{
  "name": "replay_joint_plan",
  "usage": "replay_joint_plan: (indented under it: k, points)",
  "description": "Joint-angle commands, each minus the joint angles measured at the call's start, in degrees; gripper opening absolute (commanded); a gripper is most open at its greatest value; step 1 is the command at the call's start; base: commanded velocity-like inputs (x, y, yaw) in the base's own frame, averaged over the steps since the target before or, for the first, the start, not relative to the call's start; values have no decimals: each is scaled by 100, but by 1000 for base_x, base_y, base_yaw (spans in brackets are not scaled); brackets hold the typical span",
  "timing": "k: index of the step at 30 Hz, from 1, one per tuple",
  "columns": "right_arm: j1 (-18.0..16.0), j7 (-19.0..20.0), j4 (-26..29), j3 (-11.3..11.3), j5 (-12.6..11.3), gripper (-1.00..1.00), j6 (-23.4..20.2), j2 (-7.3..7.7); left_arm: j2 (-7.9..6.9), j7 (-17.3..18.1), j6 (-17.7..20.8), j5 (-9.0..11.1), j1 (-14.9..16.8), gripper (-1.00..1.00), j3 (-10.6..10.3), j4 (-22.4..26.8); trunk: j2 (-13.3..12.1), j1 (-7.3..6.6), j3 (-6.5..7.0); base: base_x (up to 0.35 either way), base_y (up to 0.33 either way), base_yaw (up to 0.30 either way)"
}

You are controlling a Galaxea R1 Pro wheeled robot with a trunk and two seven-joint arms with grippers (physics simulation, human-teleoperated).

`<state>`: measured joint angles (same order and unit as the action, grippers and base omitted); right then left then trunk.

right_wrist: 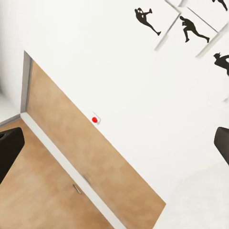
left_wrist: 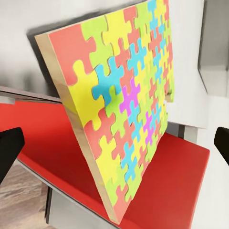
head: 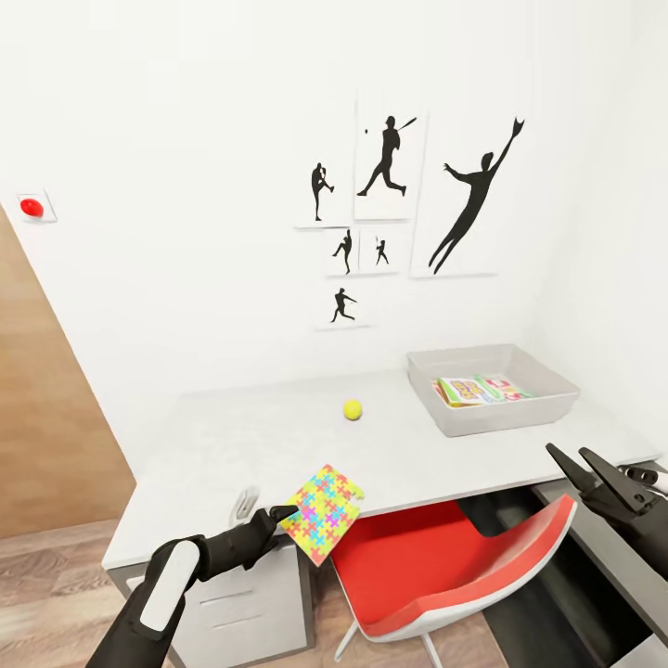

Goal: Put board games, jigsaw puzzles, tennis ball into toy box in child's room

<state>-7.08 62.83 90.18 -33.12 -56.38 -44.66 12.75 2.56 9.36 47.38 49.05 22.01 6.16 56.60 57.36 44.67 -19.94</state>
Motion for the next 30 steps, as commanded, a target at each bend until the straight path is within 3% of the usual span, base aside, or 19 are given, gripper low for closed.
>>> replay_joint_plan:
  k: [1,30]
  points:
    - [-4,1,-1,-2,-22,100,-34,1,8,31,41,-27,5,100,26,1,5,1,-7,9,2,0]
    - [-4,-8,-1,7,4,100,-26,0,-1,31,42,-28,5,100,34,-8,5,1,-7,6,-32,0]
